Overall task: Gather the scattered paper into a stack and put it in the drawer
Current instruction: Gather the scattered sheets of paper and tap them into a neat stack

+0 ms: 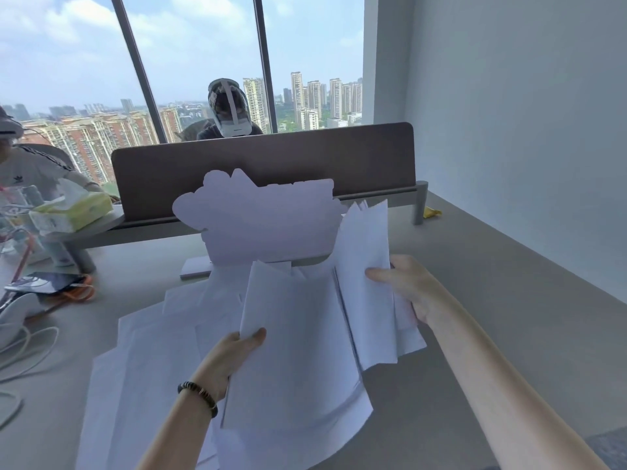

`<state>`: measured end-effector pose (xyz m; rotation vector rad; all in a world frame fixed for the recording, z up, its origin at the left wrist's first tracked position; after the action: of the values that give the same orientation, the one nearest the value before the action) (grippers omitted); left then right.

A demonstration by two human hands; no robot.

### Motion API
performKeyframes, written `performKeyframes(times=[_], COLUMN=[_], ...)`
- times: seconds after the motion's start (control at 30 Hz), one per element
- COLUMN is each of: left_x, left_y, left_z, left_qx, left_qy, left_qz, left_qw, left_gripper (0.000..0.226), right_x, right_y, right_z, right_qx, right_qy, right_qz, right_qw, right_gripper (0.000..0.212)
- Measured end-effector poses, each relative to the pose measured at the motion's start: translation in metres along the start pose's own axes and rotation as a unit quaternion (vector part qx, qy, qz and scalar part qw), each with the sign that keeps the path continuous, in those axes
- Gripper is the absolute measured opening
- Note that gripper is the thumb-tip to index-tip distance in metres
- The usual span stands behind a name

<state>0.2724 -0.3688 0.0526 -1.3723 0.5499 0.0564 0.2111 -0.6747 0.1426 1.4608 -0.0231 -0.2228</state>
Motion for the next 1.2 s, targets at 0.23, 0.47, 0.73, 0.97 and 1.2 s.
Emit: performKeyframes(times=[0.23, 0.47, 0.73, 0.97, 1.2], left_x=[-0.007, -0.011, -0.015, -0.013, -0.016], left_y=[-0.003, -0.005, -0.011, -0.009, -0.011], left_z=[-0.003, -0.001, -0.007, -0.005, -0.003], left_qx=[-0.004, -0.022, -0.039, -0.047, -0.043], left_qy=[0.01, 0.012, 0.001, 0.003, -0.005], left_qz=[0.001, 0.011, 0.001, -0.007, 0.0], left_qw=[1.0, 1.0, 0.999, 0.999, 0.999], left_gripper=[0.032, 0.038, 0.032, 0.055, 0.063], right_x=[-0.016, -0.02, -0.02, -0.016, -0.005], right_y=[0.058, 0.056, 0.033, 0.01, 0.008], right_z=[-0.024, -0.026, -0.019, -0.03, -0.056], right_qx=[0.057, 0.152, 0.25, 0.271, 0.265], right_qy=[0.057, 0.083, 0.082, 0.073, 0.114], right_qz=[0.054, 0.048, 0.055, -0.003, 0.003], right_qw=[0.995, 0.984, 0.963, 0.96, 0.957], right_gripper=[0.028, 0.035, 0.024, 0.028, 0.033])
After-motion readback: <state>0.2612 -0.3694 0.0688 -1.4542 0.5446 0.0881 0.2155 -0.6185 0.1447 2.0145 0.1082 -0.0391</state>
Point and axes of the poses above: each hand's wrist, its own x-axis towards the middle knuckle, its own z-axis out of the back of the hand, y = z × x, the point moved 2 cm from there along x, towards the middle knuckle, and after that the axes turned 6 degrees about y, right-handed, at the moved point
